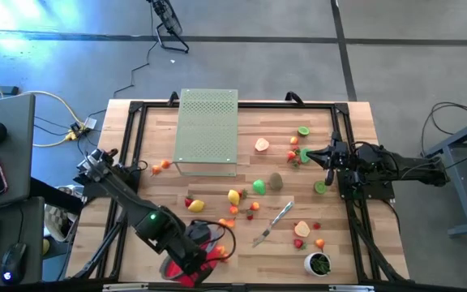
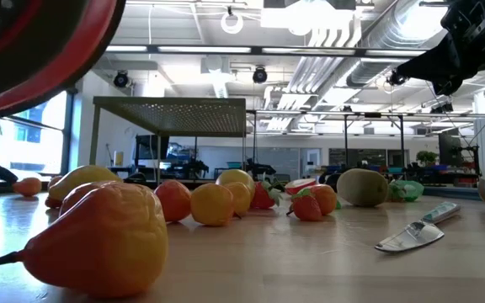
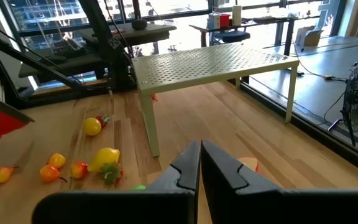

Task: Pick & Place Fruit
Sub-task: Put the red strainer on the shelf

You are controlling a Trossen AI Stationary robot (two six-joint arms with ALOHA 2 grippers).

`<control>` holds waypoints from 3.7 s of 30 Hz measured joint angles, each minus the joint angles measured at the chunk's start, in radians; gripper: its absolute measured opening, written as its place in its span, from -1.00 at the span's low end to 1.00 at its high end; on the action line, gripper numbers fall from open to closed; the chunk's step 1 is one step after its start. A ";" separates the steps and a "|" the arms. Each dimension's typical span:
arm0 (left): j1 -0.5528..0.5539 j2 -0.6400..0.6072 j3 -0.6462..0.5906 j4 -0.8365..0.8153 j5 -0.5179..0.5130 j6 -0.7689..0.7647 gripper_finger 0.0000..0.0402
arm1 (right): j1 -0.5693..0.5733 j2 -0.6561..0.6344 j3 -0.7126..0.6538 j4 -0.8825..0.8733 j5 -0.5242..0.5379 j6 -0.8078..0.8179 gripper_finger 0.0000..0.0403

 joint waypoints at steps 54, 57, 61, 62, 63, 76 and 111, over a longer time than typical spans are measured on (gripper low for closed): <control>0.063 -0.003 0.000 -0.007 0.014 0.136 -0.92 | 0.000 0.000 0.000 -0.001 -0.001 0.000 -0.96; 0.074 -0.003 0.000 -0.008 0.006 0.176 -0.92 | 0.000 0.000 0.000 -0.001 -0.001 0.000 -0.96; 0.092 -0.003 0.000 -0.020 -0.012 0.224 -0.92 | 0.000 0.000 0.000 -0.001 0.000 -0.001 -0.96; 0.097 -0.003 0.000 -0.020 -0.011 0.244 -0.92 | 0.000 0.000 0.000 -0.001 -0.001 -0.001 -0.96; 0.103 -0.003 0.000 -0.019 -0.012 0.262 -0.92 | 0.000 0.000 0.000 0.000 -0.001 0.000 -0.96; 0.203 -0.036 0.081 0.001 -0.033 0.446 -0.92 | 0.000 0.000 0.000 -0.002 0.000 -0.001 -0.96; 0.741 0.005 0.458 -0.261 -0.586 1.099 -0.92 | 0.000 0.000 0.000 -0.001 0.004 -0.026 -0.96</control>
